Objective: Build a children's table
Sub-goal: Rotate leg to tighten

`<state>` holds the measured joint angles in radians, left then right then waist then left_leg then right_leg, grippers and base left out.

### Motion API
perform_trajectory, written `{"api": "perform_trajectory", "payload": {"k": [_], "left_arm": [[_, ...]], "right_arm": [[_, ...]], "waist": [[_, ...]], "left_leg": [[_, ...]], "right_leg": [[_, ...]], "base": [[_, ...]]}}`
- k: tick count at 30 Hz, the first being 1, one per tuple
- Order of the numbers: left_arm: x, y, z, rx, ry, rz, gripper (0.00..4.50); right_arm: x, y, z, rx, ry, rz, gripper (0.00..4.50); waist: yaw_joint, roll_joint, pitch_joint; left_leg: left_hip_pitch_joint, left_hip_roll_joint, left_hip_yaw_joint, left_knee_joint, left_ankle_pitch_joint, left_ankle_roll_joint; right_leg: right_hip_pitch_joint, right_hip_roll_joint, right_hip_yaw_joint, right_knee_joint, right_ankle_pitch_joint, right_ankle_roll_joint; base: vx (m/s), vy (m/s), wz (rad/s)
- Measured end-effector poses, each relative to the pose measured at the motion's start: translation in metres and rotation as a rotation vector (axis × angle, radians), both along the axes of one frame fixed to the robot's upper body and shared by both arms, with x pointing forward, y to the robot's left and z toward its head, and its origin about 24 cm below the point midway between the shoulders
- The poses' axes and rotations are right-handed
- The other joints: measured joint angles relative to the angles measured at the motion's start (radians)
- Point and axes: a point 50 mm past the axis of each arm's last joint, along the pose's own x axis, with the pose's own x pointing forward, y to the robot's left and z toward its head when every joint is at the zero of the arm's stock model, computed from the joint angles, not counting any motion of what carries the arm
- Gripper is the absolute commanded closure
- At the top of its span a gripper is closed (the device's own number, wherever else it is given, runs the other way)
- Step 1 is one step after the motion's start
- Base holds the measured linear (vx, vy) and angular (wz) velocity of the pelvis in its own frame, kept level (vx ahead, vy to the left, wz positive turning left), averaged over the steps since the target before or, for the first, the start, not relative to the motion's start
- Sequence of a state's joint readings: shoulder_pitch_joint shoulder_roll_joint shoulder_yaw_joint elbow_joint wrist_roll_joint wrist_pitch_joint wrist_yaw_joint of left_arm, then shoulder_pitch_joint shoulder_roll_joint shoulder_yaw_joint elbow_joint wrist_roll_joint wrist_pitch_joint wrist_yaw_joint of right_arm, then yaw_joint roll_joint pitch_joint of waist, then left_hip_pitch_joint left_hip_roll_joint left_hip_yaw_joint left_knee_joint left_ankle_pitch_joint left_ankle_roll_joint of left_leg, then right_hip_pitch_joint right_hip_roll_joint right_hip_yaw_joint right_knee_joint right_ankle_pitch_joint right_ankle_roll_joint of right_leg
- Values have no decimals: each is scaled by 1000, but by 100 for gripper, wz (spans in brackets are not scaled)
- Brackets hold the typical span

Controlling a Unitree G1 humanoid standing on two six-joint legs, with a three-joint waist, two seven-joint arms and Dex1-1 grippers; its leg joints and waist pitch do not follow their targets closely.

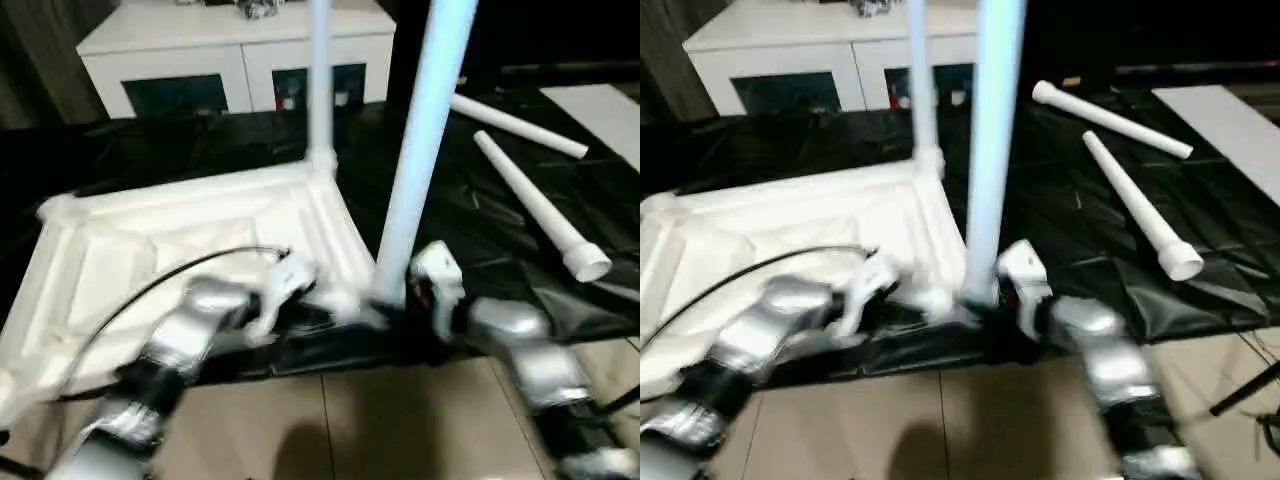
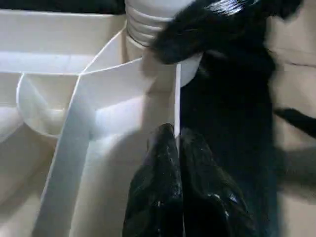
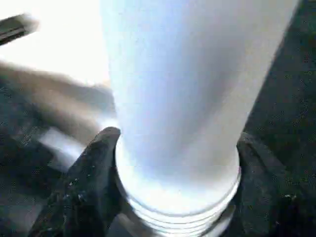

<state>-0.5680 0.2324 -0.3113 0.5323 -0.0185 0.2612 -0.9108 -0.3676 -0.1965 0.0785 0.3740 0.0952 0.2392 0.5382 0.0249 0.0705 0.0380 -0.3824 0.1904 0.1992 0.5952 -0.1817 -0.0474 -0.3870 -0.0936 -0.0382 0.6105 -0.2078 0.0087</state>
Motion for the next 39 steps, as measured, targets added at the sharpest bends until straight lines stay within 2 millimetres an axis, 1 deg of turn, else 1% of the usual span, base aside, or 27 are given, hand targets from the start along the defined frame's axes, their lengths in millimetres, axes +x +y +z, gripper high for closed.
{"api": "perform_trajectory", "payload": {"k": [1, 2, 7, 10, 13, 15, 16, 17, 18, 19, 23, 24, 25, 26, 29, 30, 32, 35, 36, 37, 39], "left_arm": [[4, -9, -1, -4, -7, 47, 450], [7, -14, -1, -2, -11, 77, 450], [16, -39, -3, -31, -16, 153, 450], [18, -47, -3, -28, -48, 161, 450], [20, -50, -3, -22, -80, 159, 450], [20, -50, -3, -26, -89, 155, 450], [20, -50, -2, -26, -94, 153, 450], [20, -50, -2, -27, -100, 151, 450], [20, -50, -2, -29, -106, 148, 450], [20, -50, -3, -33, -116, 144, 450], [20, -51, -2, -66, -170, 135, 450], [20, -52, -2, -77, -181, 136, 450], [20, -52, -2, -98, -180, 142, 406], [20, -52, 0, -118, -180, 150, 406], [25, -55, 12, -201, -202, 170, 388], [27, -56, 16, -220, -213, 168, 375], [32, -58, 28, -257, -260, 178, 354], [36, -56, 37, -281, -314, 221, 351], [38, -53, 39, -288, -331, 250, 343], [42, -45, 42, -291, -352, 294, 314], [47, -26, 52, -295, -395, 358, 314]], "right_arm": [[5, 3, -1, 0, -3, -105, 180], [9, 4, -1, -7, -4, -172, 180], [21, 12, -2, -10, 1, -429, 180], [26, 16, -2, -14, -4, -498, 180], [29, 17, -2, -11, -13, -534, 180], [30, 16, -2, -7, -19, -541, 180], [30, 16, -2, -5, -21, -542, 124], [30, 15, -1, -3, -23, -543, 110], [30, 15, -1, 7, -25, -547, 110], [30, 15, -1, 13, -26, -550, 91], [29, 9, 1, -8, -46, -554, 91], [29, 8, 1, -11, -49, -554, 82], [27, 7, 1, -16, -54, -551, 78], [25, 5, 2, -17, -60, -547, 78], [17, -2, 6, -28, -86, -519, 78], [14, -3, 7, -31, -92, -508, 78], [7, -7, 10, -42, -104, -481, 78], [1, -8, 13, -46, -112, -448, 78], [-2, -8, 14, -51, -113, -431, 78], [-5, -8, 15, -64, -120, -395, 78], [-11, -7, 17, -76, -122, -344, 78]], "waist": [[0, 1, 0], [0, 1, -1], [5, 6, -4], [6, 7, -5], [7, 8, -5], [7, 8, -5], [7, 8, -5], [7, 8, -5], [8, 8, -5], [8, 8, -4], [12, 7, -1], [13, 7, -1], [14, 7, 0], [14, 7, 1], [16, 6, 1], [17, 6, 1], [17, 7, 1], [17, 7, 0], [18, 9, 0], [16, 11, 1], [11, 12, 2]], "left_leg": [[1, 0, 0, 0, 0, 0], [1, -1, 0, 0, 0, 0], [3, -3, -1, 0, 0, 0], [3, -3, -1, -1, 0, 0], [2, -3, -1, -2, 0, 0], [1, -3, -1, -2, 0, 0], [1, -3, -1, -2, 0, 0], [1, -3, -1, -2, 0, 0], [0, -3, -1, -3, 0, 0], [0, -3, -1, -3, 0, 0], [-3, -3, -1, -4, 0, 0], [-5, -3, -1, -4, 0, 0], [-6, -3, -1, -4, 0, 0], [-7, -2, -1, -4, 0, 0], [-12, -2, -1, -4, 1, 1], [-13, -2, -1, -4, 3, 4], [-19, -2, -1, -2, 6, 10], [-25, -1, -1, -2, 5, 11], [-25, -1, -1, -2, 5, 11], [-25, -1, -1, -2, 5, 11], [-25, 0, -1, -1, 5, 11]], "right_leg": [[1, 0, 0, 0, 0, 0], [1, 0, 1, -1, 0, 0], [3, -1, 2, -2, -3, 6], [4, -1, 2, -3, -4, 7], [4, -1, 2, -4, -4, 7], [4, -1, 2, -4, 0, 2], [4, -1, 1, -4, 0, 2], [4, -1, 1, -4, 0, 2], [4, -1, 1, -4, 0, 2], [4, -1, 1, -4, 0, 2], [3, -1, 1, -4, 0, 3], [2, -1, 1, -4, 0, 3], [2, -1, 1, -4, 0, 3], [1, -1, 1, -4, 0, 3], [-2, -1, 0, -5, 0, 4], [-3, -1, 0, -5, -1, 5], [-8, -1, 0, -5, -2, 7], [-14, -1, -1, -5, -1, 7], [-14, 0, -1, -5, -2, 8], [-15, 0, -1, -4, -2, 8], [-16, 0, -1, -3, -2, 8]], "base": [[0, 0, 0], [0, 0, 0], [0, 0, 0], [0, 0, 0], [0, 0, 0], [0, 0, 0], [0, 0, 0], [0, 0, 0], [0, 0, 0], [0, 0, 0], [0, 0, 0], [0, 0, 0], [0, 0, 0], [0, 0, 0], [0, 0, 0], [0, 0, 0], [0, 0, 0], [0, 0, 0], [0, 0, 0], [0, 0, 0], [0, 0, 0]]}}
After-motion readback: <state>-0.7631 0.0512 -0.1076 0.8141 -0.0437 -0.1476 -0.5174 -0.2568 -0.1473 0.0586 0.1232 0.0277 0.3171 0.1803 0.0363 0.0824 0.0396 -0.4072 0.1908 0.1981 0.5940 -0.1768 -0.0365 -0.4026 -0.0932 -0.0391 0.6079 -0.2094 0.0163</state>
